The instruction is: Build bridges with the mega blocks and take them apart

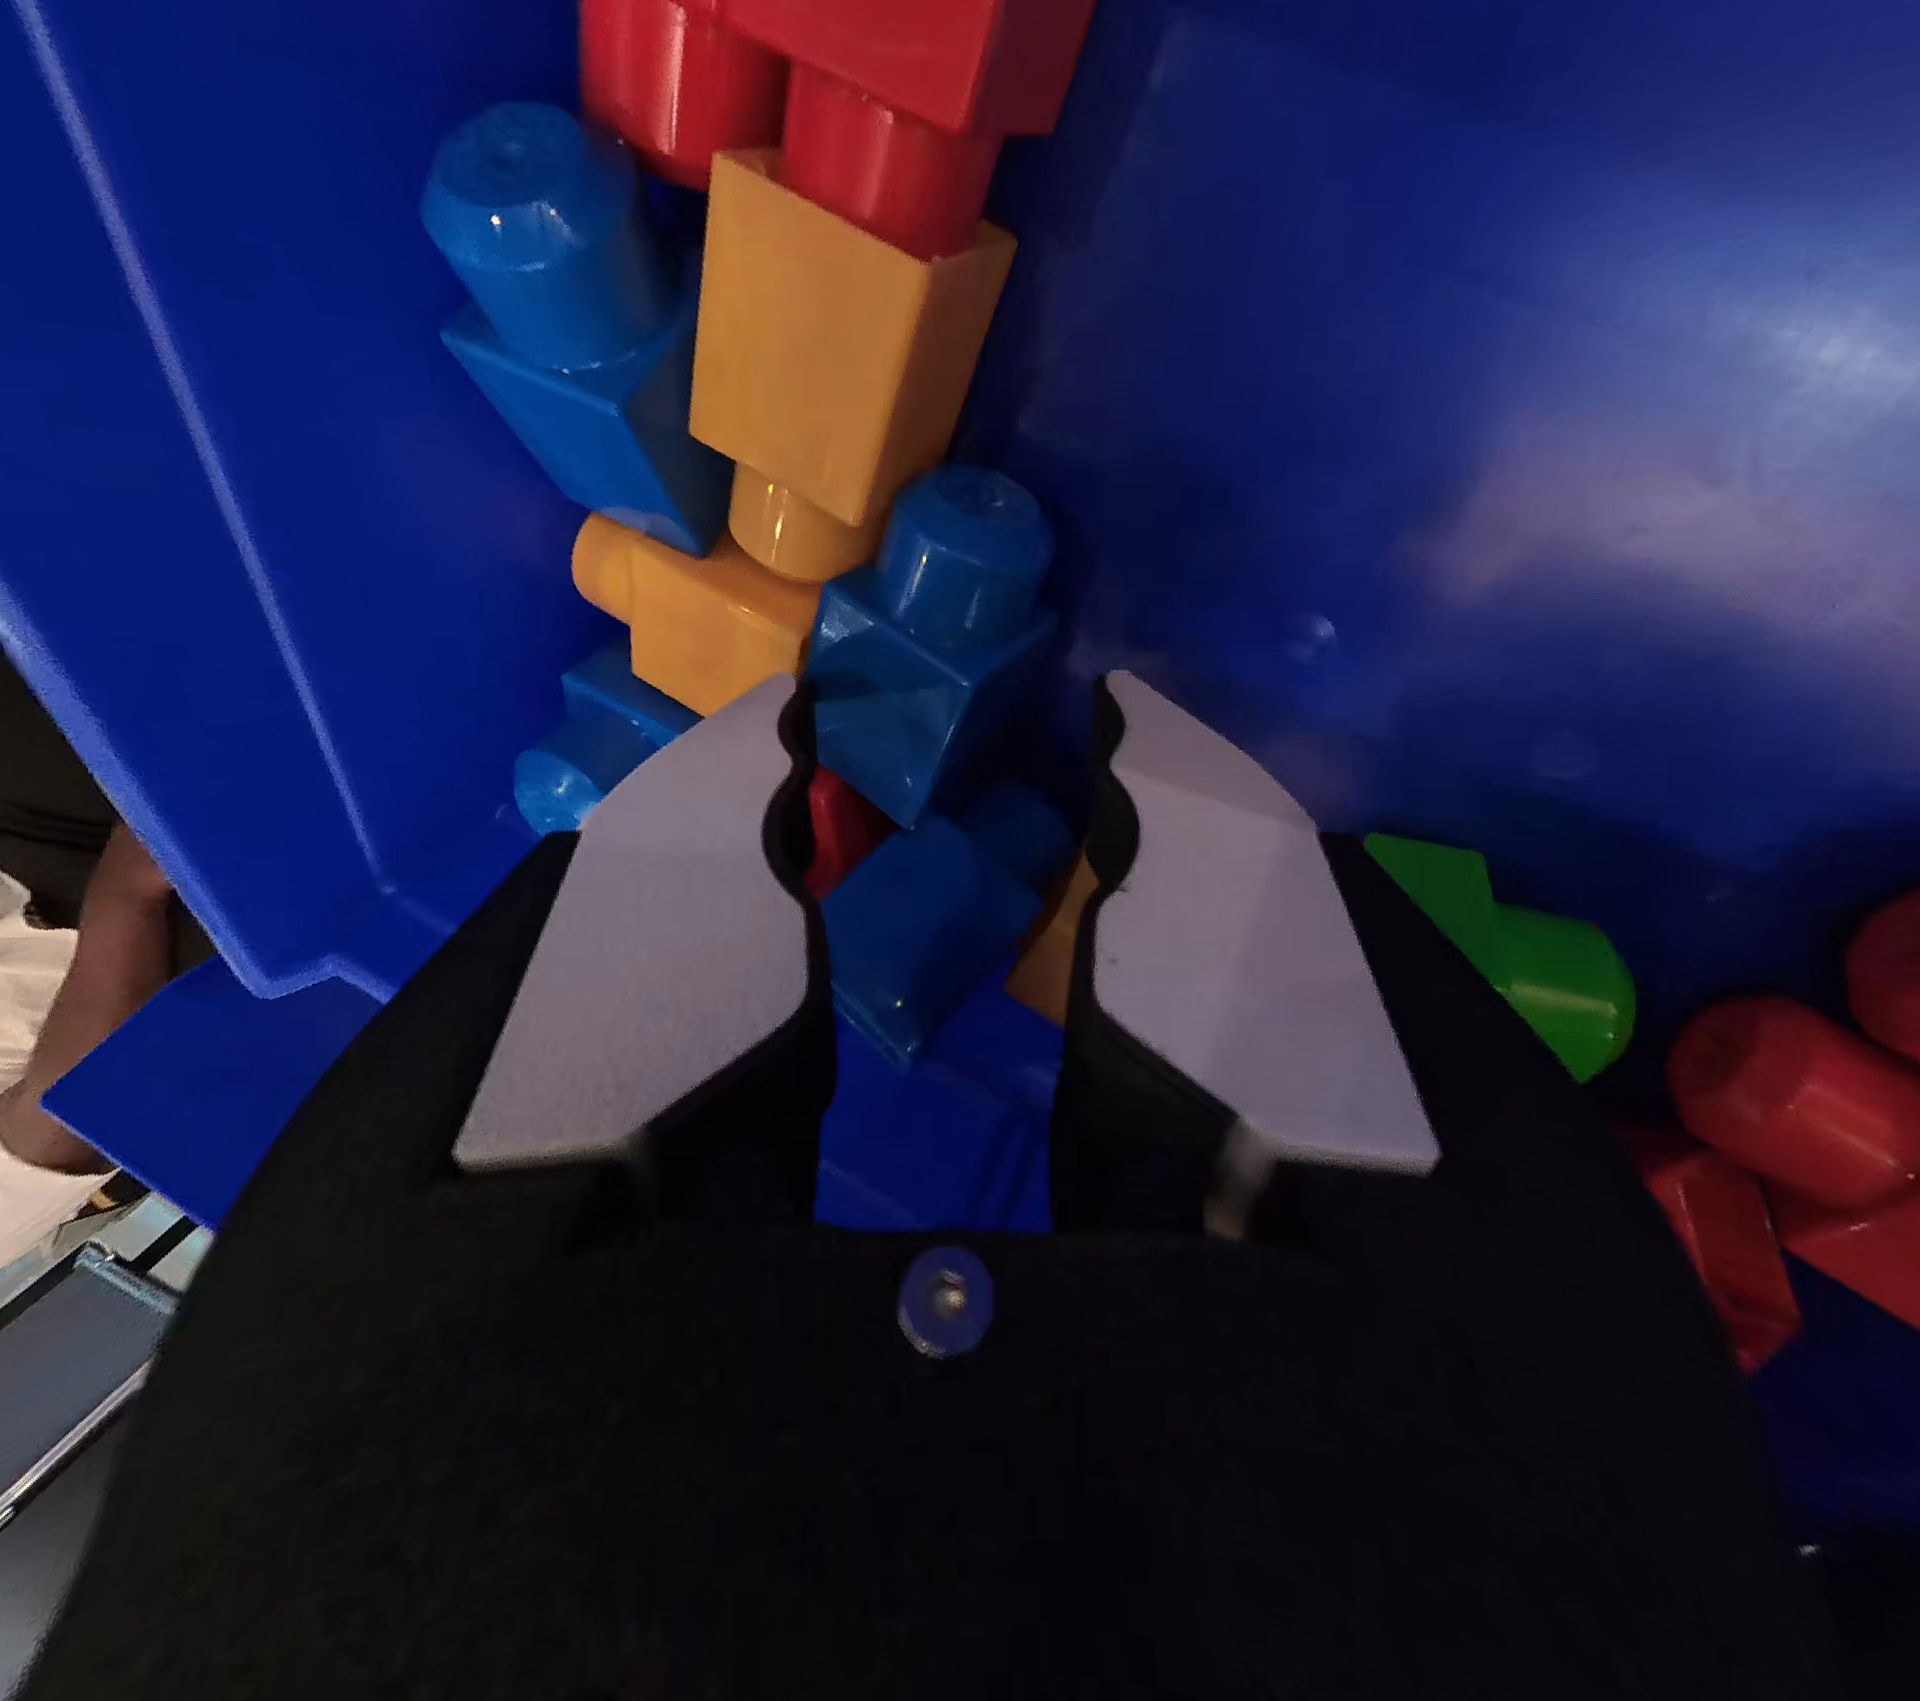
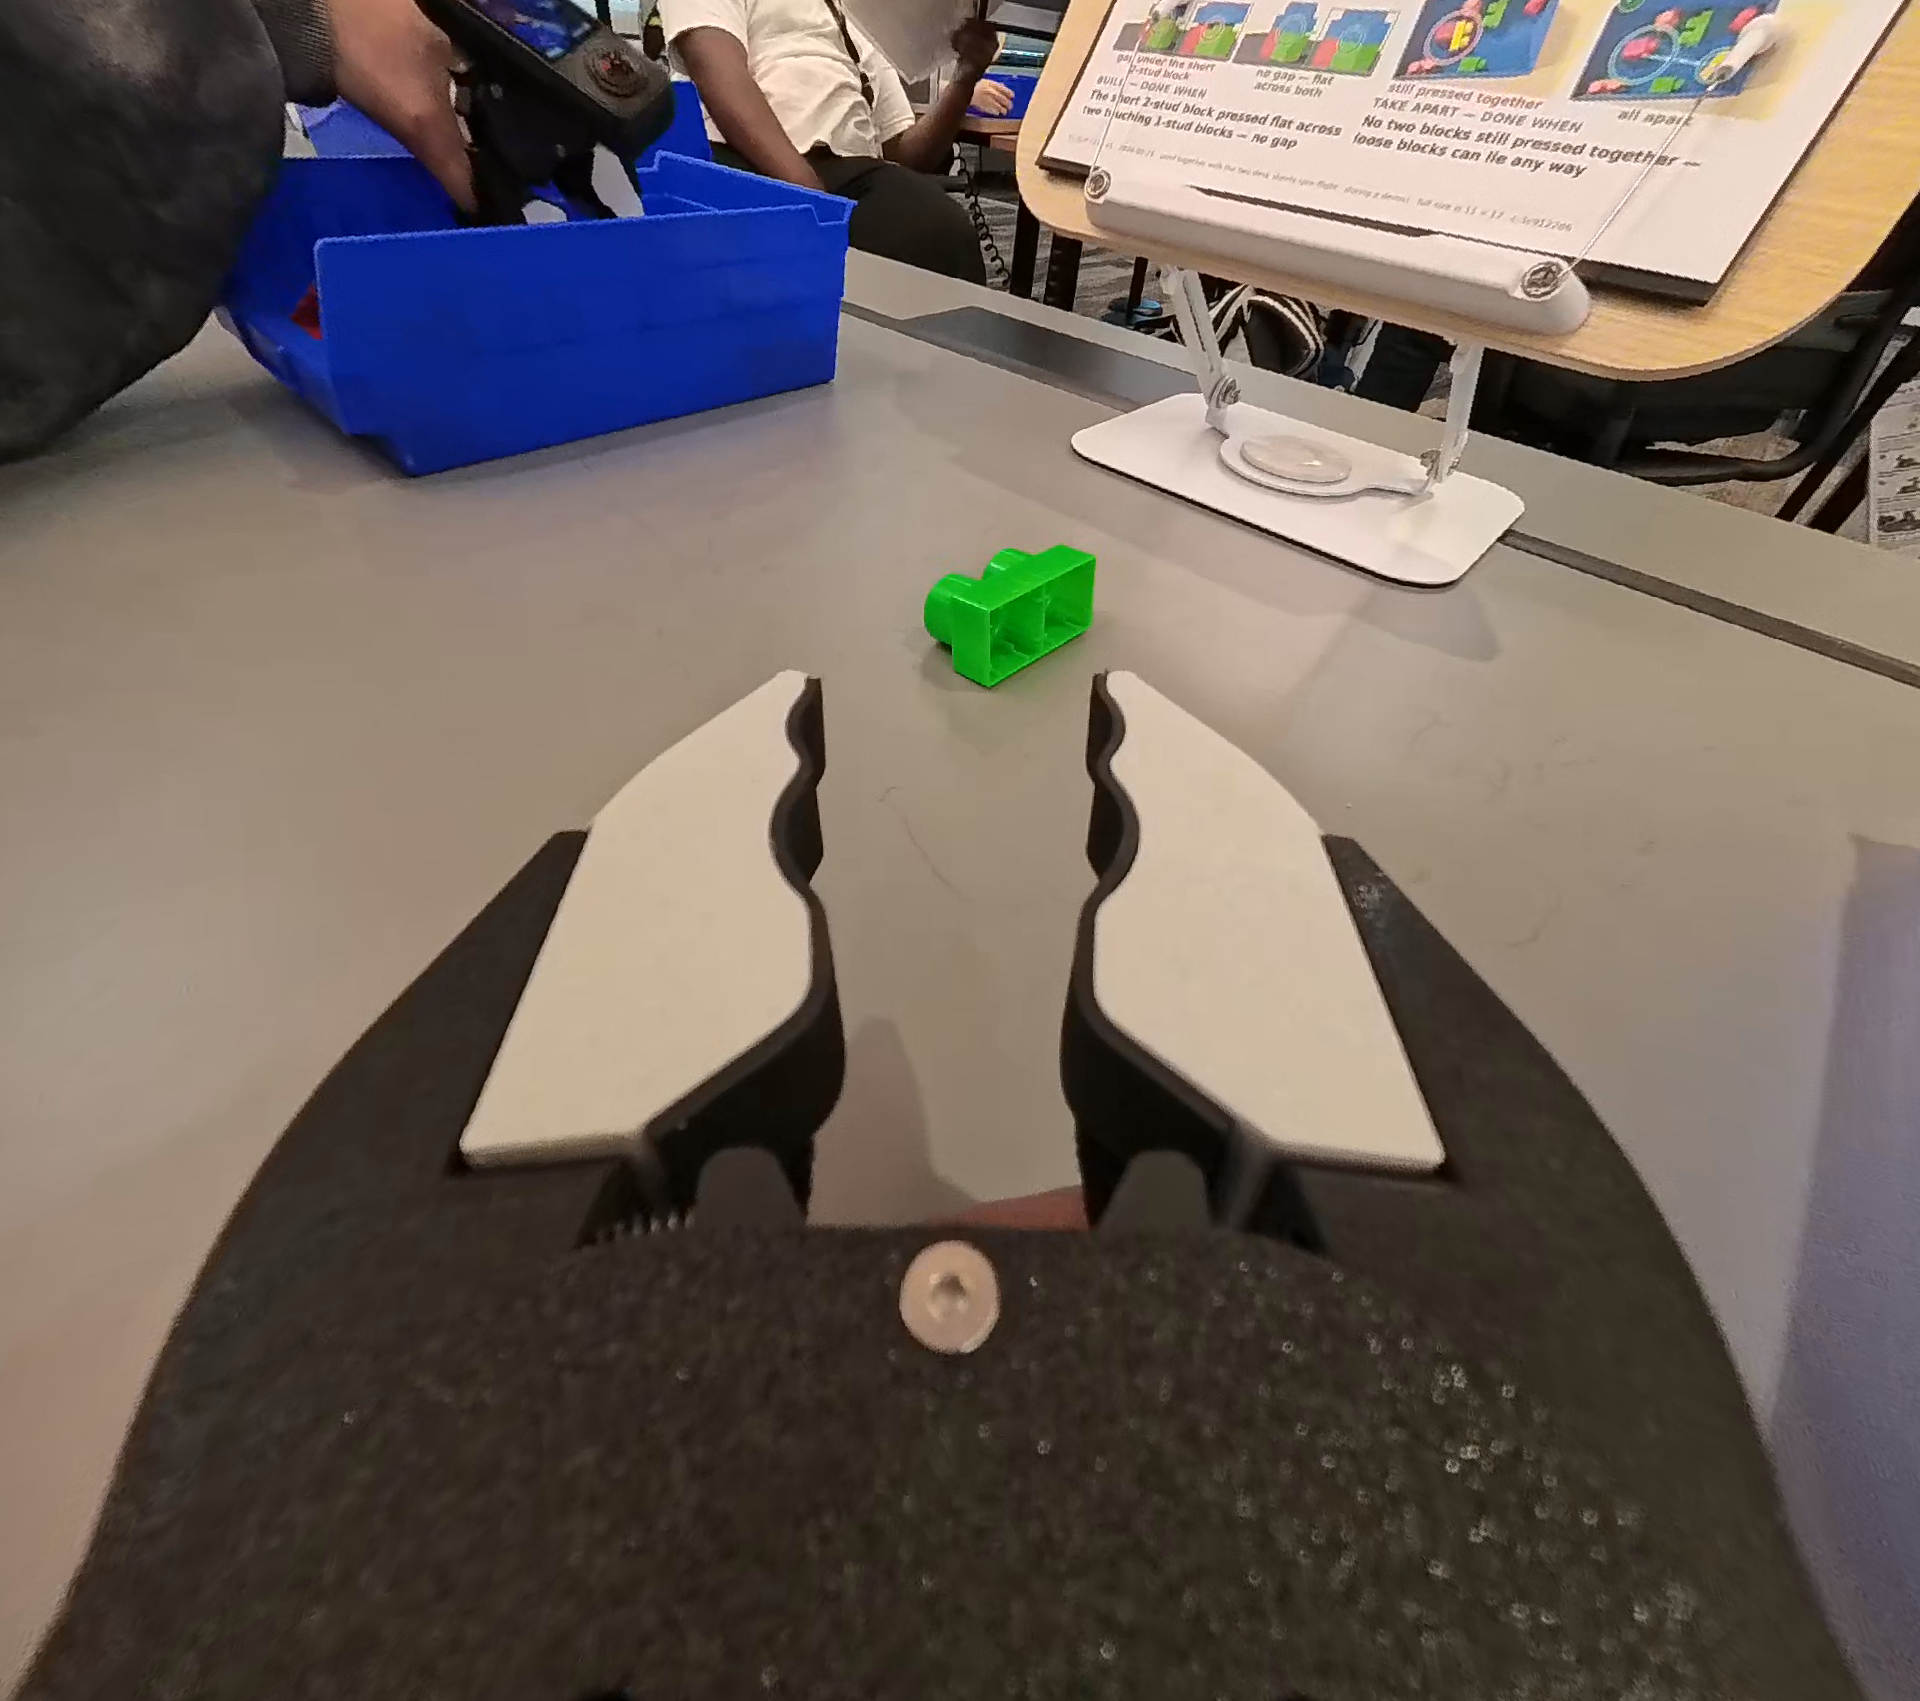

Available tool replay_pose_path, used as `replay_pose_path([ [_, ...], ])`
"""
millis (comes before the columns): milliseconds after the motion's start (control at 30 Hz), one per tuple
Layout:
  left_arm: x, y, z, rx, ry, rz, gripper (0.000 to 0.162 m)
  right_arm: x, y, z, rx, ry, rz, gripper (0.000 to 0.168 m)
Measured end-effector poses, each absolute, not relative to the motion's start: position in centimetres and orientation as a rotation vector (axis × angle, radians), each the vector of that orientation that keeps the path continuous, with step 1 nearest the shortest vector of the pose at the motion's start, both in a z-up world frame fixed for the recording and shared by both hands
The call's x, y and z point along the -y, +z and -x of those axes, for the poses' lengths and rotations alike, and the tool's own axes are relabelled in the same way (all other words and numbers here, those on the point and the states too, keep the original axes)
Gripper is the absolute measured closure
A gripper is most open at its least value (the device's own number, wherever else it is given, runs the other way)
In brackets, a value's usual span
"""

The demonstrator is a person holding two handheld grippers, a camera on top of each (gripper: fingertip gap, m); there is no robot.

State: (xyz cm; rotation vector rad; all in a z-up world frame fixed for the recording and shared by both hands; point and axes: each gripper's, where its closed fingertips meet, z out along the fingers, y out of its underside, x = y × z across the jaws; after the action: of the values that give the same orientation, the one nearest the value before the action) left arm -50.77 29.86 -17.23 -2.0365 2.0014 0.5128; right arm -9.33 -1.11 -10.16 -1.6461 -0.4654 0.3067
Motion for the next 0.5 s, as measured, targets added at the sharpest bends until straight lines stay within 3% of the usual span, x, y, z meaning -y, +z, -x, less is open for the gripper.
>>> replay_pose_path([
  [367,-30.2,-17.1,50.9,-1.844,0.668,1.879,0.127,1.1,-10.1,9.3,0.463,0.307,1.644,0.12],
  [500,-28.8,-16.7,50.5,-1.785,0.59,1.897,0.142,1.1,-10.1,9.3,0.463,0.308,1.643,0.12],
])
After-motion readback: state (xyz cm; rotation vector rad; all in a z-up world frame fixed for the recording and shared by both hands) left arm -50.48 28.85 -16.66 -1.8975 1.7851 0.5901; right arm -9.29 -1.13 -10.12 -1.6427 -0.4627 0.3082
